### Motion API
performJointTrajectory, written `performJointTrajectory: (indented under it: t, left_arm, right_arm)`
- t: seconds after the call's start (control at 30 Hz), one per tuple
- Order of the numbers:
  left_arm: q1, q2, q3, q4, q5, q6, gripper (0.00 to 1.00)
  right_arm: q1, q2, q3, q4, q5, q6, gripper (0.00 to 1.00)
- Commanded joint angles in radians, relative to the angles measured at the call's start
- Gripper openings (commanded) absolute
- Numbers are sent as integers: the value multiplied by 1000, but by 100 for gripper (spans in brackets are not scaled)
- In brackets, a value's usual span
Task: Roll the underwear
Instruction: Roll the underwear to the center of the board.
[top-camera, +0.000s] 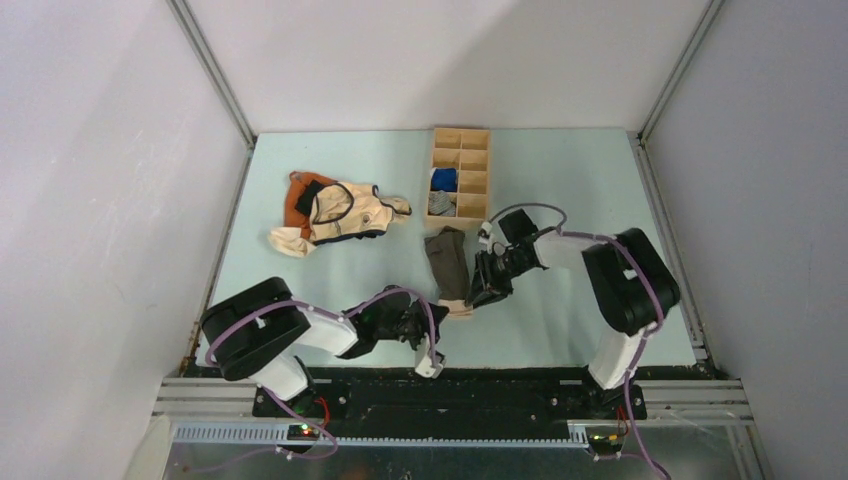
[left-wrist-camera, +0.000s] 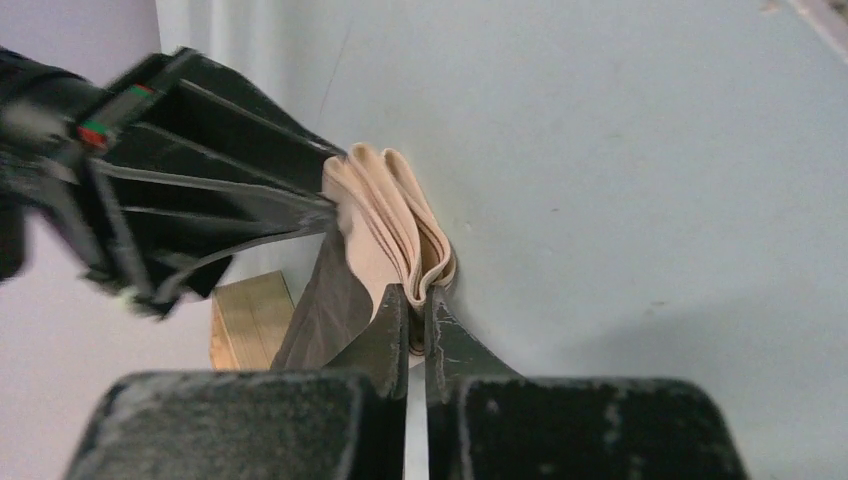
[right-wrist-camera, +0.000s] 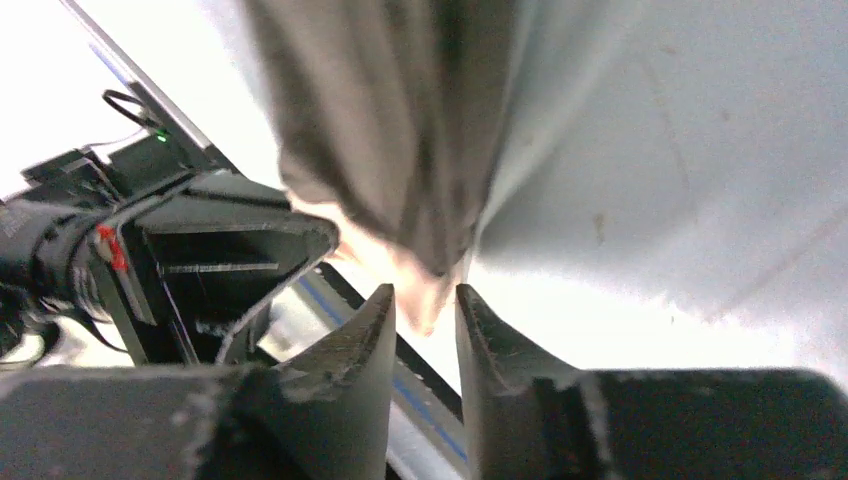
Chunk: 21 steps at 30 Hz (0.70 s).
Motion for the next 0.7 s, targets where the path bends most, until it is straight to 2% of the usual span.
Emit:
performJointTrajectory:
  t: [0.0,0.03,0.07,0.1,0.13,0.17,0.2,0.23,0.27,0.3,0.37,0.5,0.67]
  left_arm:
    - [3,-38,37,33,-8,-104,0]
    - [3,-49,34,33,2,-126,0]
    - [3,-53,33,37,6,-132,0]
    - [3,-58,26,54,11,-147,0]
    - [3,-62,21,64,15,-156,0]
    - [3,-62,18,89,18,-180,0]
    - [2,-62,14,100,19,-199,0]
    - [3,-62,12,124,22,-208,0]
    - [3,-61,8,138,23,-235,0]
    - [3,-62,7,165,24,-249,0]
    - [4,-56,-1,226,23,-312,0]
    - [4,-32,-20,311,18,-338,0]
    - [3,-34,-27,335,4,-359,0]
  right_arm:
    - [-3,-284,69,-139,189,-279,35]
    - [-5,-340,55,-96,216,-355,40]
    - [-1,-461,12,-65,262,-396,42]
    - [23,-521,-15,12,276,-530,48]
    - [44,-641,-89,53,296,-617,52]
    - [91,-699,-189,147,307,-781,60]
    - [144,-792,-244,197,338,-862,65]
    - [168,-859,-355,314,352,-1003,74]
    - [207,-880,-407,376,372,-1065,77]
    - [225,-902,-499,480,380,-1170,77]
    - [270,-887,-566,583,400,-1265,74]
    - [334,-809,-581,668,455,-1304,71]
    - [412,-748,-582,747,530,-1281,70]
